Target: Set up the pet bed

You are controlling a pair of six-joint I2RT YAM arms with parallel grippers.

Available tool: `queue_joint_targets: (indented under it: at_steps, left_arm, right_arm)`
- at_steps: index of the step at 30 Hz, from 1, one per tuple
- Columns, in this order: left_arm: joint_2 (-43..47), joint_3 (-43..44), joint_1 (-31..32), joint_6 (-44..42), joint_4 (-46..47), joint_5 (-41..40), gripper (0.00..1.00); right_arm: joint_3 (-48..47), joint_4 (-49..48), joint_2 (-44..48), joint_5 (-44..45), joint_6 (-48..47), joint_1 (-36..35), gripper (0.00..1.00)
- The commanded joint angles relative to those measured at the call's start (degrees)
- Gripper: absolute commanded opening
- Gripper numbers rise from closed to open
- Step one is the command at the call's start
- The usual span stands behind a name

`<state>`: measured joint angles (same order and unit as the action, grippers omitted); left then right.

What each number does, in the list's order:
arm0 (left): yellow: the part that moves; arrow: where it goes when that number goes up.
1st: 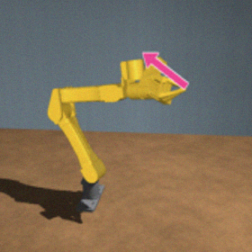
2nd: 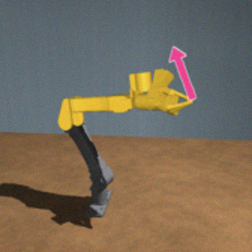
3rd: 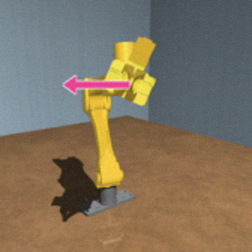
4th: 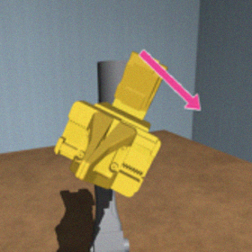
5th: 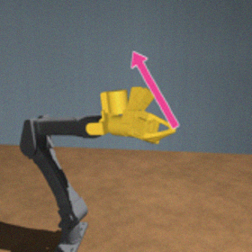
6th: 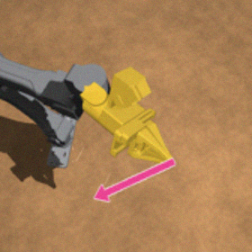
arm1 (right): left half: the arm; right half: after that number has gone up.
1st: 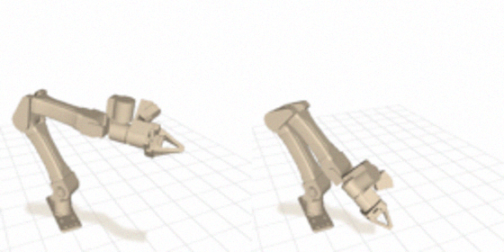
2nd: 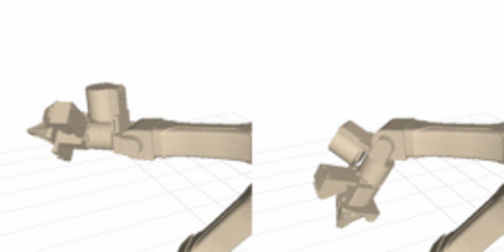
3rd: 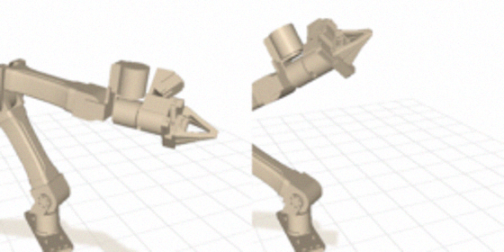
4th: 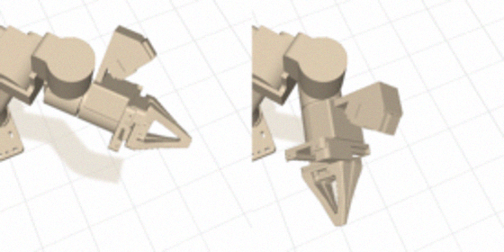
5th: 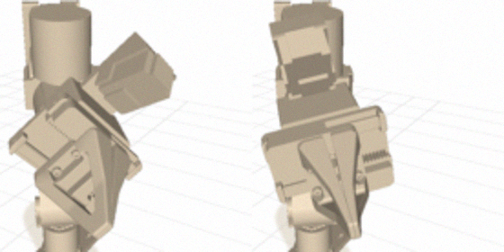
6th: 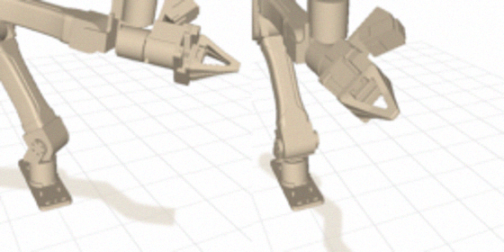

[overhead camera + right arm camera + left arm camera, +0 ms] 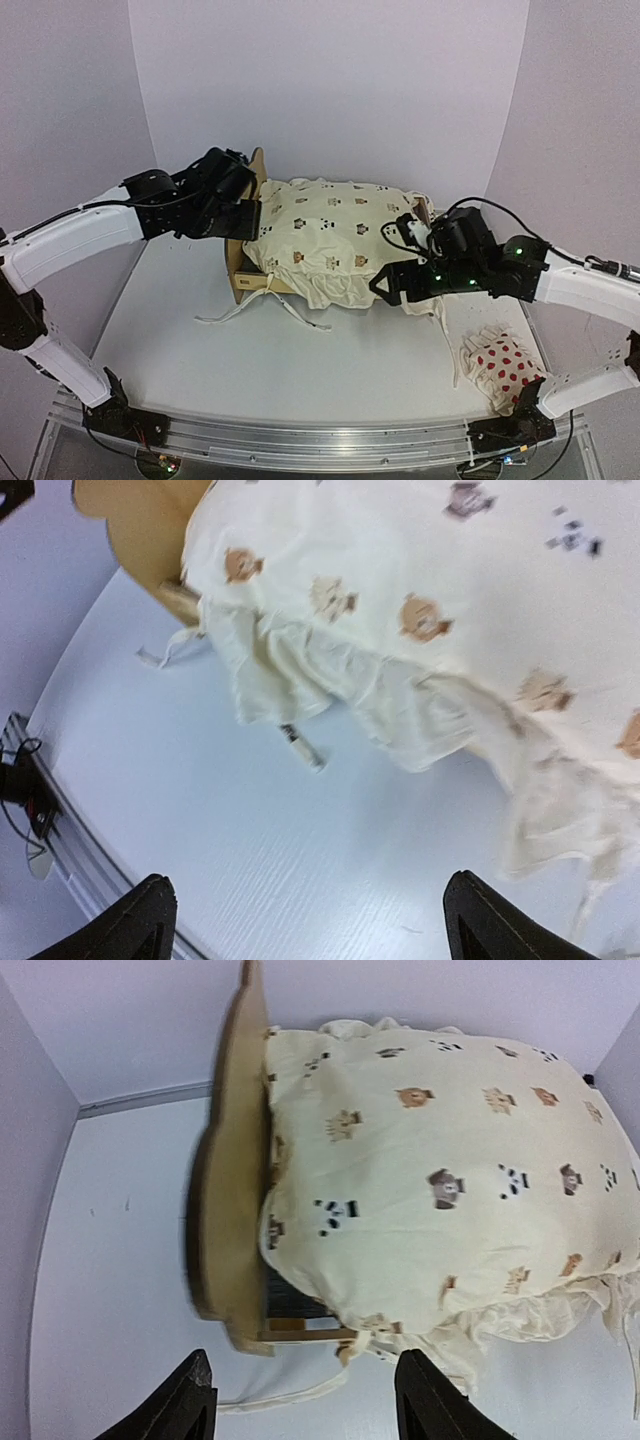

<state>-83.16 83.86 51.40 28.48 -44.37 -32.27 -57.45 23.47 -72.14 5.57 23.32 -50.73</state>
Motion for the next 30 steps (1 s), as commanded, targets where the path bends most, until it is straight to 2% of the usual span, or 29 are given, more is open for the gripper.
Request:
queue_joint_targets:
  at_steps: [1, 4, 8, 10, 15, 19, 21, 24, 27, 30]
  left_arm:
    - [-7.3, 8.0, 7.9, -5.7, 2.3, -4.6, 0.68]
    - [-14.4, 14.5, 11.9, -9.8, 4.1, -4.3, 0.77]
    - [-23.7, 22.7, 15.5, -16.6, 7.5, -1.7, 0.97]
    - [-28.1, 27.6, 16.2, -18.6, 8.6, 2.0, 0.99]
    - [-39.9, 39.6, 16.7, -24.0, 10.0, 12.7, 0.97]
    - [-49.7, 50.9, 17.1, -28.1, 9.6, 16.6, 0.9]
    - [-53.0, 53.5, 17.1, -31.2, 10.8, 18.5, 0.86]
    - [-54.3, 52.1, 17.2, -33.2, 15.0, 18.7, 0.81]
    - [-51.8, 46.8, 17.1, -32.3, 19.0, 18.4, 0.78]
    - [-48.0, 41.0, 17.2, -30.9, 21.0, 17.3, 0.75]
  right_arm:
    - [-1.7, 10.4, 1.8, 9.6, -2.9, 6.2, 0.94]
    - [-1.9, 11.4, 2.8, 10.0, -1.9, 9.7, 0.94]
    - [-1.7, 12.4, 5.2, 11.5, -1.2, 14.6, 0.94]
    - [-1.6, 13.1, 6.1, 12.6, -1.1, 16.8, 0.94]
    - [0.1, 14.9, 7.5, 9.7, 0.8, 25.8, 0.94]
    - [2.3, 14.8, 8.0, 4.2, 2.2, 32.2, 0.93]
    - [2.9, 14.6, 7.3, 1.7, 2.5, 34.6, 0.93]
    - [2.2, 11.4, 4.1, -5.1, 3.6, 38.6, 0.9]
    - [-1.6, 8.2, -2.9, -12.2, 5.1, 41.3, 0.85]
    - [-8.0, 7.5, -10.8, -13.5, 5.4, 41.6, 0.79]
